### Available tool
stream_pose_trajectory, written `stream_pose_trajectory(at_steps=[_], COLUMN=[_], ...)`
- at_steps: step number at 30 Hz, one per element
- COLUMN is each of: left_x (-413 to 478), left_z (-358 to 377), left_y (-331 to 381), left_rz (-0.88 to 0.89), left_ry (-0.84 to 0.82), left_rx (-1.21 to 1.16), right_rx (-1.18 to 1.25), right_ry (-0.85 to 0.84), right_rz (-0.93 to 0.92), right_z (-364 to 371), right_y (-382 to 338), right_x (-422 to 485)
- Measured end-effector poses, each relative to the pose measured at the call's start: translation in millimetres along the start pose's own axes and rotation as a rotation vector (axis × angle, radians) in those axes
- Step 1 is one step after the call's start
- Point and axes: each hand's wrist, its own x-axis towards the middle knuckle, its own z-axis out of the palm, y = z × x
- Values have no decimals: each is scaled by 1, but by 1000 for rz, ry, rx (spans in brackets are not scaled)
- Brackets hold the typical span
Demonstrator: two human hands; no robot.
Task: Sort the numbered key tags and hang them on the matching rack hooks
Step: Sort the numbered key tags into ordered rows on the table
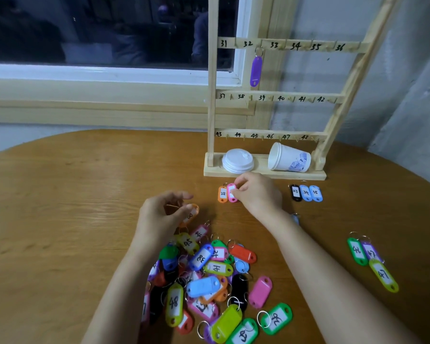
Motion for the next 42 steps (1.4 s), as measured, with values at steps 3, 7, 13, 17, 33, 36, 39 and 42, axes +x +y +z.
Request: stream_pose_trajectory(at_steps=[3, 7, 13, 17, 33, 36, 39, 42], left_x=[0, 1, 0, -1, -2, -3, -4, -4], left_z=[1, 0, 4, 5, 8, 9, 10, 11], left_y=[-1, -2, 0, 0, -1, 0, 2, 2], left_rz=[-1, -14, -19, -12, -72, -76, -79, -76], left_ry=[3, 12, 62, 59, 60, 55, 51, 50], left_rx=[-19, -76, -122, -115, -179, -178, -168, -152], right_rx=[9, 29, -177, -254, -205, -197, -192, -217], right_ry=[-8, 52, -15, -102, -123, -135, -133, -160], right_rz=[-21, -107, -283, -326, -355, -359, -370, -424], right_z=[-2, -17, -27, -27, -28, -26, -27, -25], right_y=[0, 9, 33, 34, 39, 37, 33, 27], right_x=[-2, -12, -42, -51, -54, -55, -55, -55])
